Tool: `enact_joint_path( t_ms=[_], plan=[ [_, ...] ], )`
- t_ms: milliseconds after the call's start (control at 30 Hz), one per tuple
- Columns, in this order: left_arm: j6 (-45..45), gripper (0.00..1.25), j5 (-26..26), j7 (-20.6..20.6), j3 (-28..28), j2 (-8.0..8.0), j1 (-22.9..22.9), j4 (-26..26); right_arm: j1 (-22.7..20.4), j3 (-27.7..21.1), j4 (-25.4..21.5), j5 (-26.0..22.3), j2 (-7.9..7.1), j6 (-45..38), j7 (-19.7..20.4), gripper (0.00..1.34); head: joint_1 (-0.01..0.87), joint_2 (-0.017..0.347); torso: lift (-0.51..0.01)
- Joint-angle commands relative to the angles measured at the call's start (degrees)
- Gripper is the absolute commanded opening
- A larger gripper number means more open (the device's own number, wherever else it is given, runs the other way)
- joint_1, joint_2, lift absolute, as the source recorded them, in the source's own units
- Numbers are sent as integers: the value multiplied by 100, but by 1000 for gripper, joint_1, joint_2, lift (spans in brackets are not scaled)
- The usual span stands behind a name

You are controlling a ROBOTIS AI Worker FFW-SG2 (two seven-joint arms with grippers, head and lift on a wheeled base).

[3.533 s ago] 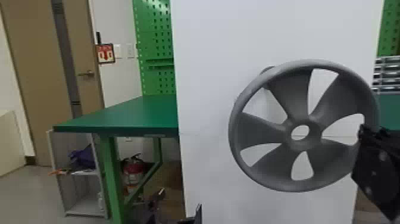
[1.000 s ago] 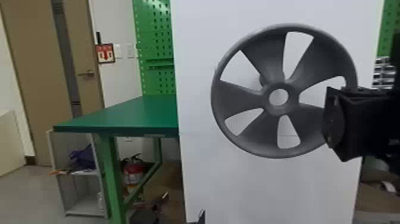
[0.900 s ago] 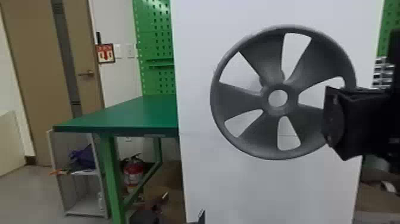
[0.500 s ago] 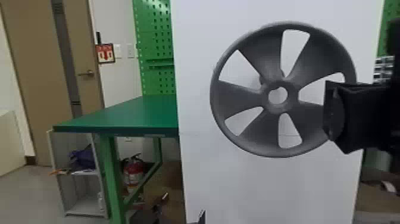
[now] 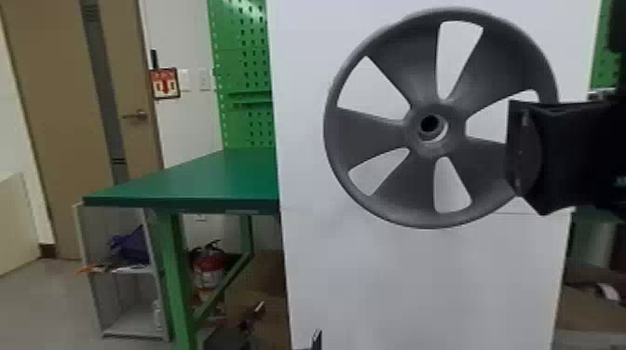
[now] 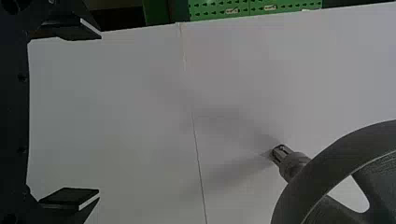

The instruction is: Hold the wheel and insert it

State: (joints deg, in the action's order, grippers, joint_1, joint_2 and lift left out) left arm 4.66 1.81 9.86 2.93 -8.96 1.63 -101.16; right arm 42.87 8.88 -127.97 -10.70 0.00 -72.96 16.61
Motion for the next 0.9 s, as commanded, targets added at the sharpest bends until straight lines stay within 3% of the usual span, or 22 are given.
enact_joint_path(
  t_ms=[0, 867],
  plan=[
    [0, 1152, -5, -2, 6, 0, -5, 0, 55, 8, 0, -20, 5, -8, 0, 259, 233, 304, -499],
    [0, 1152, -5, 7, 15, -9, -5, 0, 328, 26, 62, -46, 5, -447, -9, 259, 233, 304, -499]
  ],
)
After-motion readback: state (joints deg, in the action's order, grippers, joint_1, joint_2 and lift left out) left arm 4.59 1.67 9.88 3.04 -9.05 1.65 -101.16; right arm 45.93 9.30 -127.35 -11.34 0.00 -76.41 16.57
